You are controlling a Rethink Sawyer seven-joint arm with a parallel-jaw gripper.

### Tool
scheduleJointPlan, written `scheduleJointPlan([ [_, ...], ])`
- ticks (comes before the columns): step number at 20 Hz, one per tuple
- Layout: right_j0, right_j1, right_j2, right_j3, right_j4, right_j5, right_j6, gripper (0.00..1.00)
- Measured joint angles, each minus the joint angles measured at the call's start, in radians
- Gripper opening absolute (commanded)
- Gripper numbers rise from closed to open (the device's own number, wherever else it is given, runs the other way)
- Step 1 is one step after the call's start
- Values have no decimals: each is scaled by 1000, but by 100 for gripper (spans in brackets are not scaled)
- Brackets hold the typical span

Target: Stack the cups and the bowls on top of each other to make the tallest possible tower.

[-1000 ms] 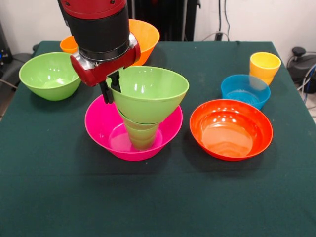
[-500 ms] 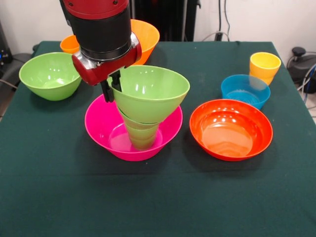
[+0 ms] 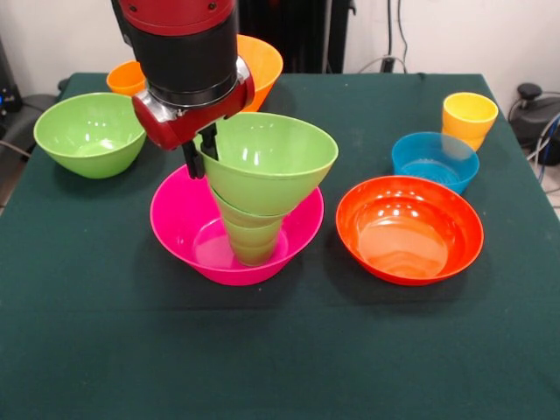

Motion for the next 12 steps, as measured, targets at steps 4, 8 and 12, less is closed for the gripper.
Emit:
scheduleJointPlan([
  [4,2,0,0,0,-4,0,0,0],
  [8,4,0,0,-3,-6,3,0,0],
  [12,6,2,0,-15,-9,12,0,0],
])
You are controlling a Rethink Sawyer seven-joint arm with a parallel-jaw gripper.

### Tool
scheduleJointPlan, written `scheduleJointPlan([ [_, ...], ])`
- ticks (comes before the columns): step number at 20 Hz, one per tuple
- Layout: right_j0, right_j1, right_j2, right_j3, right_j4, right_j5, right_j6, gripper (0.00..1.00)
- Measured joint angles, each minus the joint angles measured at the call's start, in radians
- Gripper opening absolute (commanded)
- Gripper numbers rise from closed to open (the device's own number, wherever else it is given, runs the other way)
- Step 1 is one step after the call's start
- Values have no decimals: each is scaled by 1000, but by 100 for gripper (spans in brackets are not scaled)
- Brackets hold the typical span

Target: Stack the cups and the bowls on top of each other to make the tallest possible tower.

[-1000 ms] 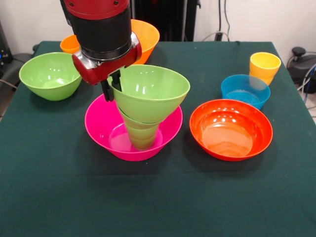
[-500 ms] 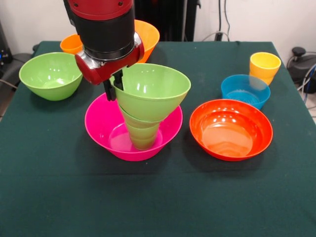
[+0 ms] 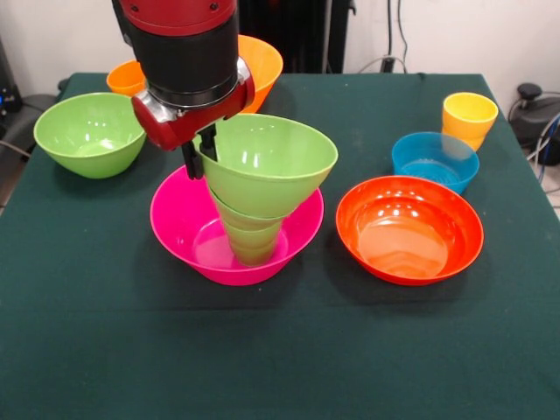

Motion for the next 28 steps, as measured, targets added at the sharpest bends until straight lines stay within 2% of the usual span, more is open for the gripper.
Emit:
scheduleJointPlan([
  [14,1,29,0,-75,-4,68,0,0],
  [28,1,30,0,-76,-5,70,0,0],
])
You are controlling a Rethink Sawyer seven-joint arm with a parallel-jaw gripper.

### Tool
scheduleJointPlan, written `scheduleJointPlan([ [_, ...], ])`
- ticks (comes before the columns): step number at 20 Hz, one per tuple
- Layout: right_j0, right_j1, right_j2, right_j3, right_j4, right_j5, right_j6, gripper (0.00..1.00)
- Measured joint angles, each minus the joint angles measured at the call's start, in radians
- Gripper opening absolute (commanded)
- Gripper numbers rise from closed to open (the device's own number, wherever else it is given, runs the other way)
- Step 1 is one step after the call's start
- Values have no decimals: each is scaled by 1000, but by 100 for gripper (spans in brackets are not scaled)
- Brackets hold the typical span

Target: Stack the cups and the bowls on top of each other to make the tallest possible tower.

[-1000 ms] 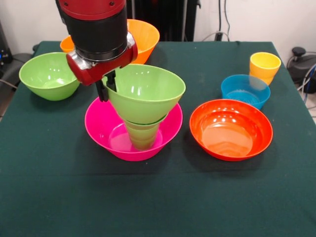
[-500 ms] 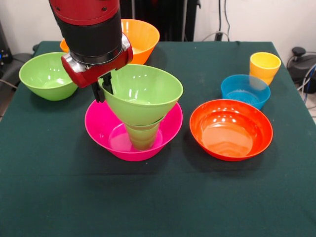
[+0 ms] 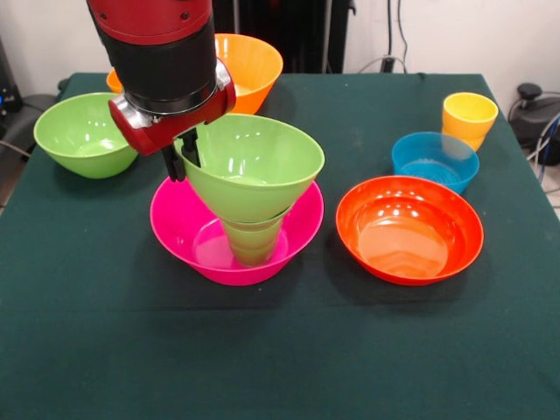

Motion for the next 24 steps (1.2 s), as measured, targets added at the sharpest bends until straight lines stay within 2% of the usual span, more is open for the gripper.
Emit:
scheduleJointPlan([
  [9,0,-5,0,10,0,0,0,0],
  [10,0,-6,0,11,0,0,0,100],
  [24,-2,-11,0,22,14,0,0,100],
])
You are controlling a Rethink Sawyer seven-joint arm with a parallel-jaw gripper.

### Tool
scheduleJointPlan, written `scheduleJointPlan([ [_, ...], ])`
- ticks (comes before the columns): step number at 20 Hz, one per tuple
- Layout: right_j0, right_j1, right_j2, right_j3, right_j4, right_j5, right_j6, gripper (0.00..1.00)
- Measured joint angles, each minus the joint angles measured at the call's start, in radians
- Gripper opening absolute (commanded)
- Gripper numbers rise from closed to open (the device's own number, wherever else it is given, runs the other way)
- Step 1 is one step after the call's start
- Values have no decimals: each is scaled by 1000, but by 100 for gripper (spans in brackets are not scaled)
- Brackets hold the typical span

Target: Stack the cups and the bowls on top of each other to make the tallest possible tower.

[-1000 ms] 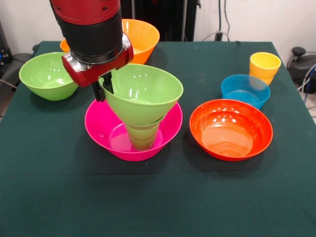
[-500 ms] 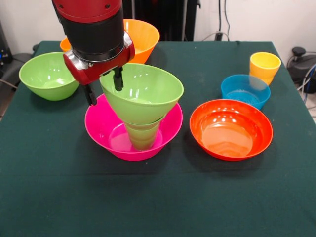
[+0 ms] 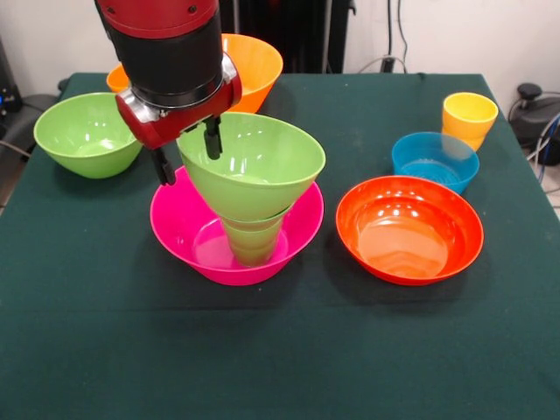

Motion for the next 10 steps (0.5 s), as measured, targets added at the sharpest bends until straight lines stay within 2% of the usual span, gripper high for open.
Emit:
scheduleJointPlan([
  [10,0,-42,3,26,20,0,0,100],
])
